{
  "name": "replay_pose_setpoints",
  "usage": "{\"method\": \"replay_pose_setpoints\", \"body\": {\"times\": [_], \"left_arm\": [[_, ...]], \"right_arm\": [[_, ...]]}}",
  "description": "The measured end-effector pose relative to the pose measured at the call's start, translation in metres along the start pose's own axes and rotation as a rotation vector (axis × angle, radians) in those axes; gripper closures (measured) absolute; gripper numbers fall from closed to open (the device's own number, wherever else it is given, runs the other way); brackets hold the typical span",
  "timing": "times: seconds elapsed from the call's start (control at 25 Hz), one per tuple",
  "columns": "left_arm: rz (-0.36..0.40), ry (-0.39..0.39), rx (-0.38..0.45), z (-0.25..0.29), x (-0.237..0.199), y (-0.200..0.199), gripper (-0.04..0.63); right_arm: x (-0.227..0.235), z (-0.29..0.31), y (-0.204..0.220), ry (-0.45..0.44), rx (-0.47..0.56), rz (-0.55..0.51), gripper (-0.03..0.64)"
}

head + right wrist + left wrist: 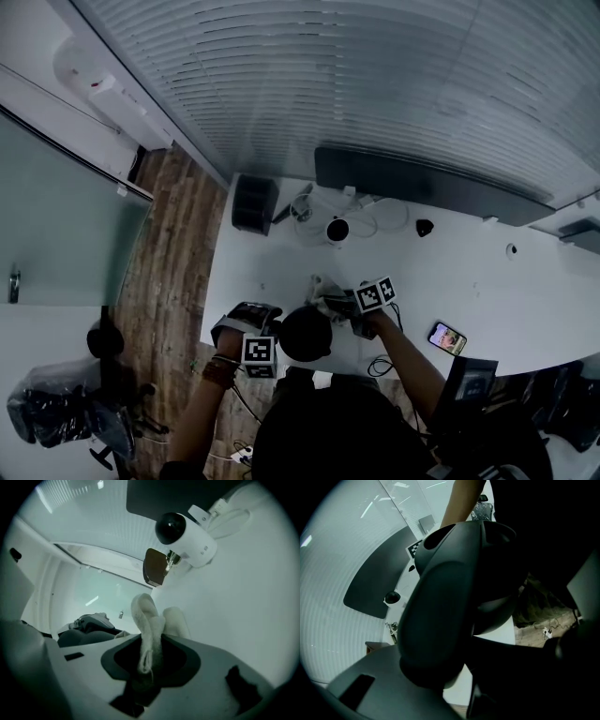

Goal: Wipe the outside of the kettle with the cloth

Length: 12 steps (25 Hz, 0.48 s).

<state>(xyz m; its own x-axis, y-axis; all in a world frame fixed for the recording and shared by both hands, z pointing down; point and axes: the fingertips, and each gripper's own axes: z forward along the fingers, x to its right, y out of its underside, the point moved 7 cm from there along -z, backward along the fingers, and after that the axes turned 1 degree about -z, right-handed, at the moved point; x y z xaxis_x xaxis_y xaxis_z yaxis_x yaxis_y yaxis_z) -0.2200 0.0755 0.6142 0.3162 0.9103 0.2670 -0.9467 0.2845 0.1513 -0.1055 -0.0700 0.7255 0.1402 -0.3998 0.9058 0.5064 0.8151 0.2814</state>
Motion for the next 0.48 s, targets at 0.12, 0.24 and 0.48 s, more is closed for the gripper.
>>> {"method": "replay_pose_setpoints", "body": {"times": [0.12,0.24,0.48], "left_arm": [[0.031,0.006,0.036,0.001,0.000,0.001,0.474],[0.059,0.005,0.040,0.002,-0.003,0.002,0.474],[0.097,0.017,0.042,0.004,-0.009,-0.003,0.474]], "right_arm": [[-0.035,-0.017,-0.035,-0.086,0.065,-0.087,0.517],[-0.102,-0.013,-0.064,-0.276,0.019,-0.284,0.517],[-0.153,0.045,-0.047,-0.288,-0.334,-0.611,0.517]]}}
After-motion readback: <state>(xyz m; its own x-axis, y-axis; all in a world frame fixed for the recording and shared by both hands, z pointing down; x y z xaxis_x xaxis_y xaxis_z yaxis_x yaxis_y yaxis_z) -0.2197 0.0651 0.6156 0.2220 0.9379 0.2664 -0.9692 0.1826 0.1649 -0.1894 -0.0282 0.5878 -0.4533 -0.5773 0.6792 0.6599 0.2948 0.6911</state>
